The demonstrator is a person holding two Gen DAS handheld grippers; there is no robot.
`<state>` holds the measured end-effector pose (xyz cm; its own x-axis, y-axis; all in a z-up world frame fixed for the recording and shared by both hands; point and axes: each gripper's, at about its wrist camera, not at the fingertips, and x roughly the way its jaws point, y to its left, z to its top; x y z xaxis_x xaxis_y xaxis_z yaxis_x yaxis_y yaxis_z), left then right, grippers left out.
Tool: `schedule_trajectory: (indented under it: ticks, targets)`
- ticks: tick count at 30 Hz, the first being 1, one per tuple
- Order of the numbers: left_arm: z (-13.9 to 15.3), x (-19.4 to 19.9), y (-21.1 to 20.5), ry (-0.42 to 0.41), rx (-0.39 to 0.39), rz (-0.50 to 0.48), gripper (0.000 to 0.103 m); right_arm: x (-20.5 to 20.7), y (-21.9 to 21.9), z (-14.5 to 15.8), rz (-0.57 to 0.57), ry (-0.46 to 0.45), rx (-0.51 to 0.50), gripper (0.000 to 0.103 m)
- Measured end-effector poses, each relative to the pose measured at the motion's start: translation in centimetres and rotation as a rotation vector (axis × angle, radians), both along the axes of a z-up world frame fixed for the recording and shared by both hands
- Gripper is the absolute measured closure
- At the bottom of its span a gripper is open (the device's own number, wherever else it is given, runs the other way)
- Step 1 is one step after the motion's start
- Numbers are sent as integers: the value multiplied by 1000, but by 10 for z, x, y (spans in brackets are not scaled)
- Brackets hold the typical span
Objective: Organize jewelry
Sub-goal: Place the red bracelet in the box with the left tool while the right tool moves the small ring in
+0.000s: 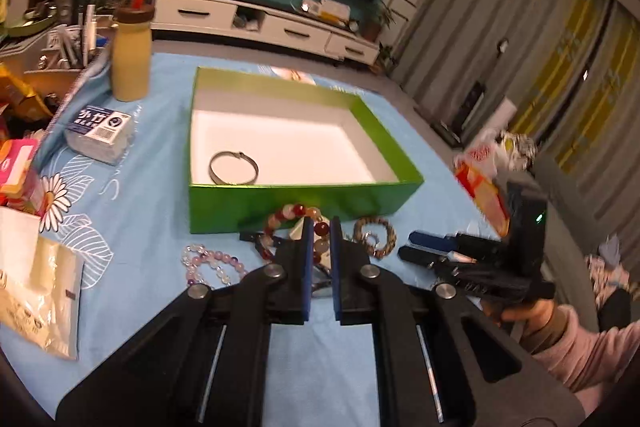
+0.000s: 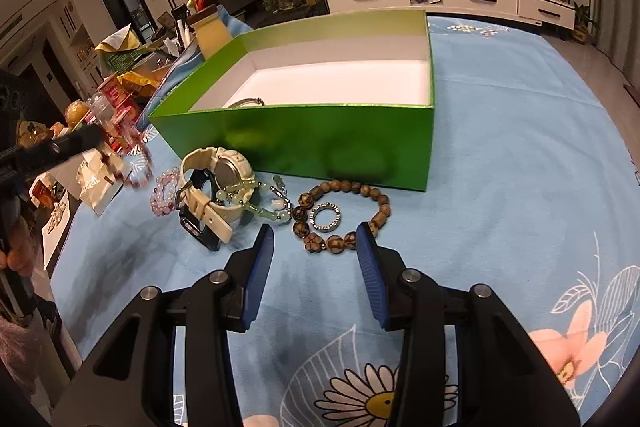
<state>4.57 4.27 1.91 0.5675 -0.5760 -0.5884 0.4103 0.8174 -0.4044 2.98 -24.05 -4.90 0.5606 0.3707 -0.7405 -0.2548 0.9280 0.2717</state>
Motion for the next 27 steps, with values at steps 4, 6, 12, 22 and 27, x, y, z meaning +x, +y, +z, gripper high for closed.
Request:
schedule_trajectory:
  ticks: [4,6,12,22,27]
  targets:
    - [0,-3,7,8,-38,32,96,9,7,-2,18,-7,-48,59]
    - [-2,-2,7,18,-39,42,96,15,11,-2,31,-18,-79,60]
    - [-6,1,10,32,-48,45,96,32,23,-10,88,-25,-159,68]
    - [-8,2,8,34,-51,33,96,42,26,-19,166,65,-187,81]
    - [-7,1,8,32,-49,30,96,44,30,-19,177,69,-250,81]
